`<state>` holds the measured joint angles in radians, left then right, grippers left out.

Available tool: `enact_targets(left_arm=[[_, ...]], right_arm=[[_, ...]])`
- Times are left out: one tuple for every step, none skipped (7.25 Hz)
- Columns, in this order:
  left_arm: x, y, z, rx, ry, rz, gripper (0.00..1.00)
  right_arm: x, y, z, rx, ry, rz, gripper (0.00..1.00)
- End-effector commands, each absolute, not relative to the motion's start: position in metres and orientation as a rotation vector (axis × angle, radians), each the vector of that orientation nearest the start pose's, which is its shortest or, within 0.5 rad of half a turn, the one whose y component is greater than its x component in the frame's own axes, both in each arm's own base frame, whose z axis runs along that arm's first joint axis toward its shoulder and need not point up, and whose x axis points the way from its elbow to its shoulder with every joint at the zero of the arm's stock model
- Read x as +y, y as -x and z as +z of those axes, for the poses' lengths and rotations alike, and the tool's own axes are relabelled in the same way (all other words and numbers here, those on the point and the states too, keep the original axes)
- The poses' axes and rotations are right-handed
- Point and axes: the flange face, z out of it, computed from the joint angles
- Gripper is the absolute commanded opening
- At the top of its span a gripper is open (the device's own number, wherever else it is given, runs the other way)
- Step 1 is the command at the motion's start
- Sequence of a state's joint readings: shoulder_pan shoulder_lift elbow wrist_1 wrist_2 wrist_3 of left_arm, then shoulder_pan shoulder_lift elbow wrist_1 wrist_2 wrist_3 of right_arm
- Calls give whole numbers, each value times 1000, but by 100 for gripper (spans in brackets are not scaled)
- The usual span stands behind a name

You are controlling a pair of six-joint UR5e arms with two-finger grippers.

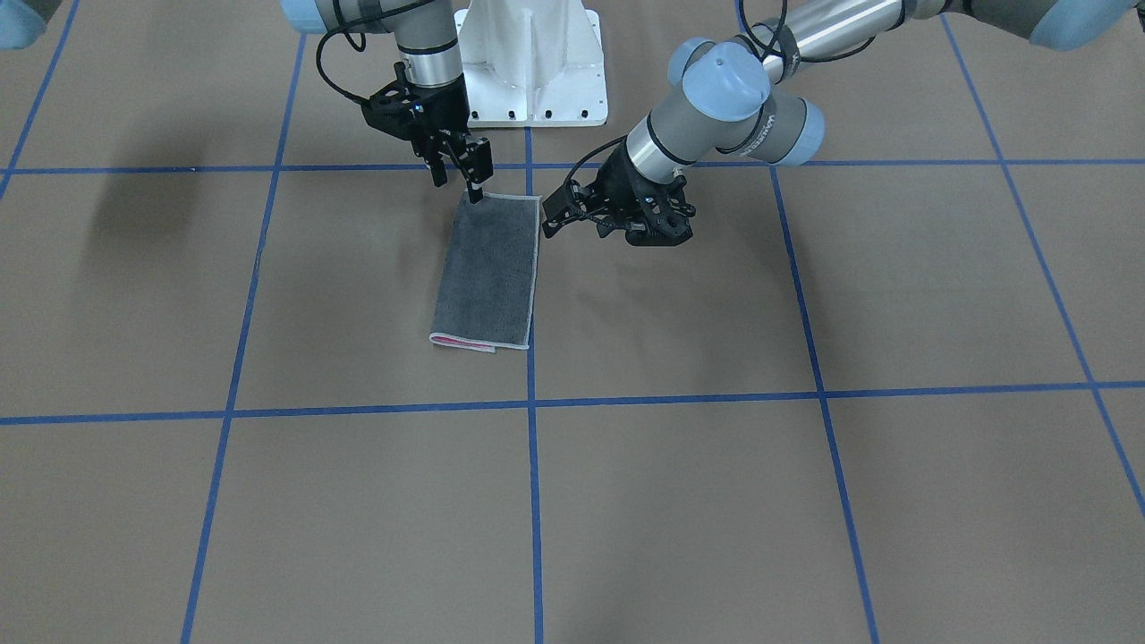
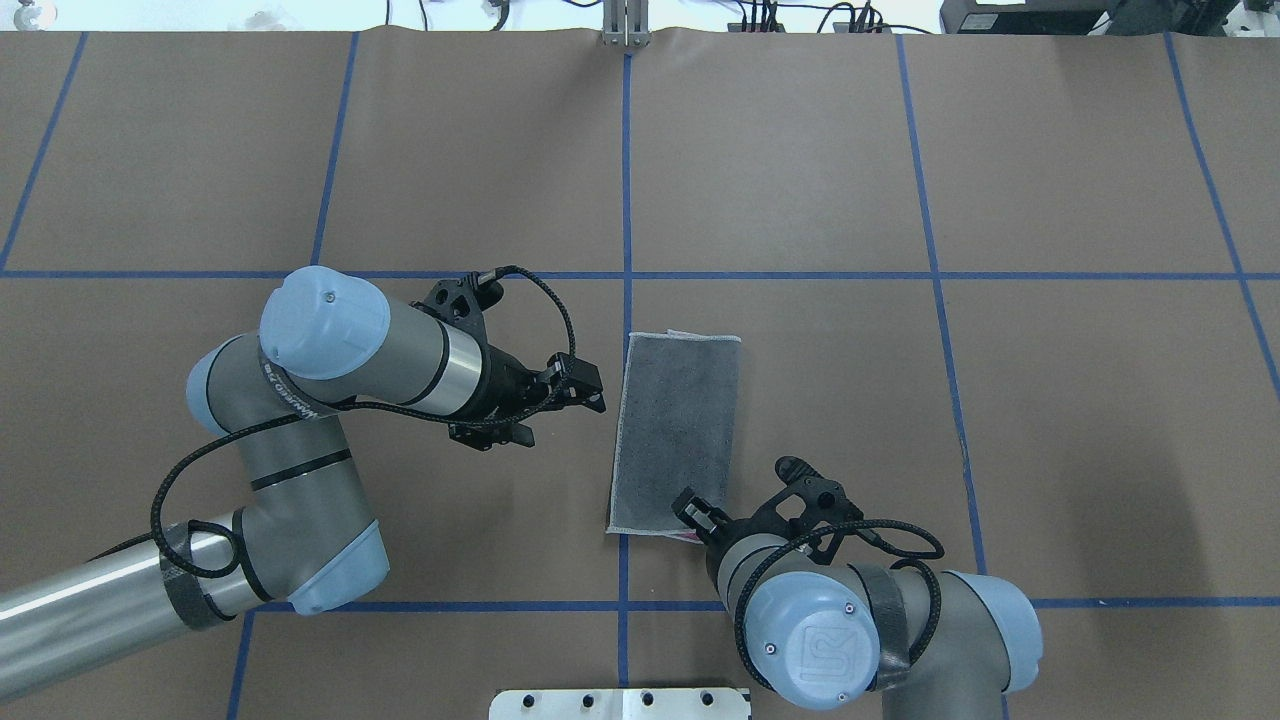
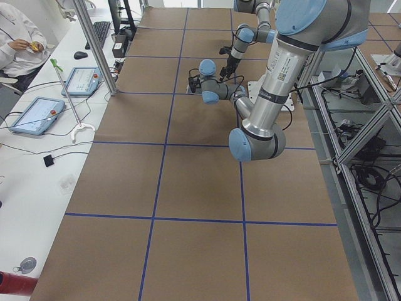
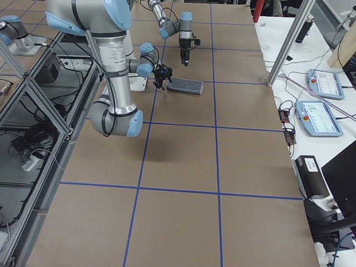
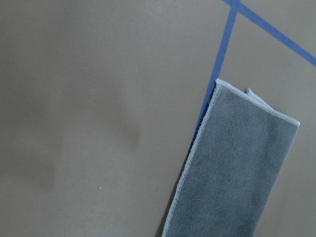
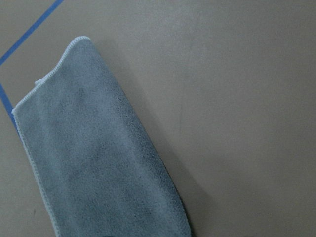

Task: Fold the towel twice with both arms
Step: 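Lower the right gripper and grasp the strip end nearest the robot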

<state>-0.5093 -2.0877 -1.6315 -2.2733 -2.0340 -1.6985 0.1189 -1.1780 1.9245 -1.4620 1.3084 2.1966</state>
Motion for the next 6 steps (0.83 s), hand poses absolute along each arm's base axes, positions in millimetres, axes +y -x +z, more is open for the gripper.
enact_targets(left_arm=[[-394, -524, 247, 1310, 152, -244, 99], [-394, -524, 248, 1309, 154, -246, 99], [-394, -524, 247, 1310, 153, -245, 99], [-394, -524, 247, 1310, 153, -245, 99], [-394, -524, 247, 1310, 152, -244, 99], [-394, -524, 247, 1310, 152, -244, 99]], right_arm=[[-227, 574, 276, -907, -26, 804, 78], [-227, 574, 274, -910, -24, 804, 74], [-225, 576, 270, -918, -16, 809, 66], [-221, 578, 269, -922, 7, 841, 53], [-219, 579, 270, -920, 8, 838, 52], [-218, 579, 271, -913, 7, 837, 52]])
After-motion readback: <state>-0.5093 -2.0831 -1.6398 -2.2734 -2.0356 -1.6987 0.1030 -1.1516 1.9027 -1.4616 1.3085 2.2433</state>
